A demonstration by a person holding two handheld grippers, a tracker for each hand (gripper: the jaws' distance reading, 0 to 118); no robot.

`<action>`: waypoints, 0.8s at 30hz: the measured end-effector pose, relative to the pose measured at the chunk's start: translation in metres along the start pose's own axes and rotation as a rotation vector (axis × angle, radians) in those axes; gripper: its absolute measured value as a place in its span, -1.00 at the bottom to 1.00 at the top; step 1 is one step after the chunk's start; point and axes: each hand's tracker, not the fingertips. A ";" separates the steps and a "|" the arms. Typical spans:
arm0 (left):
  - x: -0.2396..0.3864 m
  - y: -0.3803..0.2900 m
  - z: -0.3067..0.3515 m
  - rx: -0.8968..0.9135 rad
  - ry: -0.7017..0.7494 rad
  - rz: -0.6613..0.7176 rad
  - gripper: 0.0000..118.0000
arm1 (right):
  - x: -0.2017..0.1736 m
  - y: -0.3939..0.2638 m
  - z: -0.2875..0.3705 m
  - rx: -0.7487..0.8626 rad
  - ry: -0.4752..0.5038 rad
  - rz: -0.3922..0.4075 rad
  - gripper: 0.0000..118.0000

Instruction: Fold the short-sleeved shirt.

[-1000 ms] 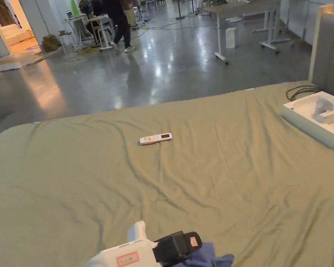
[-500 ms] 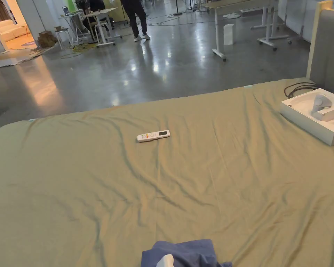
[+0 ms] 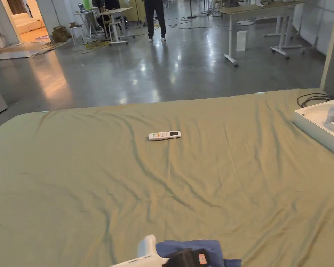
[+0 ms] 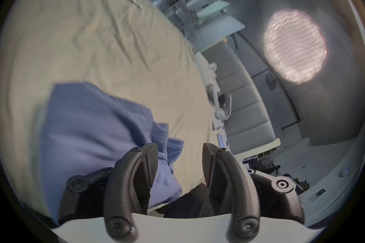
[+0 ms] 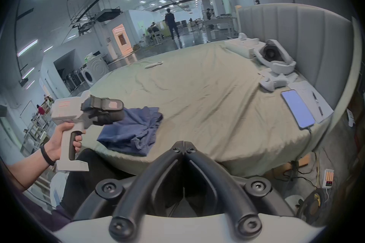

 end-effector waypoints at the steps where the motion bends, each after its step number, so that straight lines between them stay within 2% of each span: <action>1: -0.003 0.003 0.014 0.024 -0.004 0.005 -0.15 | -0.006 0.004 -0.009 -0.011 0.039 0.001 -1.00; 3: -0.011 0.005 0.038 0.071 -0.021 0.032 -0.15 | -0.019 0.015 -0.039 -0.035 0.142 -0.032 -1.00; 5: -0.024 0.007 0.055 0.108 -0.022 0.065 -0.15 | -0.027 0.022 -0.089 -0.202 0.298 -0.135 -1.00; 7: -0.038 0.009 0.066 0.114 0.002 0.088 -0.15 | -0.050 0.023 -0.147 -0.282 0.376 -0.143 -1.00; 9: -0.048 0.010 0.074 0.111 0.043 0.104 -0.15 | -0.061 0.020 -0.196 -0.337 0.374 -0.151 -1.00; 12: -0.063 0.010 0.082 0.114 0.060 0.114 -0.15 | -0.057 0.011 -0.249 -0.486 0.380 -0.222 -1.00; 13: -0.069 0.011 0.083 0.103 0.069 0.126 -0.15 | -0.052 0.005 -0.259 -0.507 0.352 -0.208 -1.00; 14: -0.074 0.013 0.083 0.091 0.077 0.133 -0.15 | -0.045 0.003 -0.261 -0.491 0.357 -0.207 -1.00; 15: -0.079 0.014 0.082 0.083 0.084 0.134 -0.15 | -0.036 0.003 -0.261 -0.482 0.384 -0.268 -1.00; 17: -0.089 0.018 0.079 0.038 0.093 0.109 -0.15 | -0.028 0.002 -0.256 -0.466 0.319 -0.344 -1.00; 19: -0.098 0.025 0.072 -0.037 0.096 0.089 -0.15 | -0.023 -0.003 -0.263 -0.476 0.345 -0.304 -1.00; 21: -0.107 0.031 0.060 -0.101 0.102 0.083 -0.15 | -0.021 -0.003 -0.264 -0.483 0.358 -0.350 -1.00; 24: -0.114 0.035 0.039 -0.147 0.097 0.082 -0.15 | -0.021 -0.003 -0.263 -0.484 0.358 -0.343 -1.00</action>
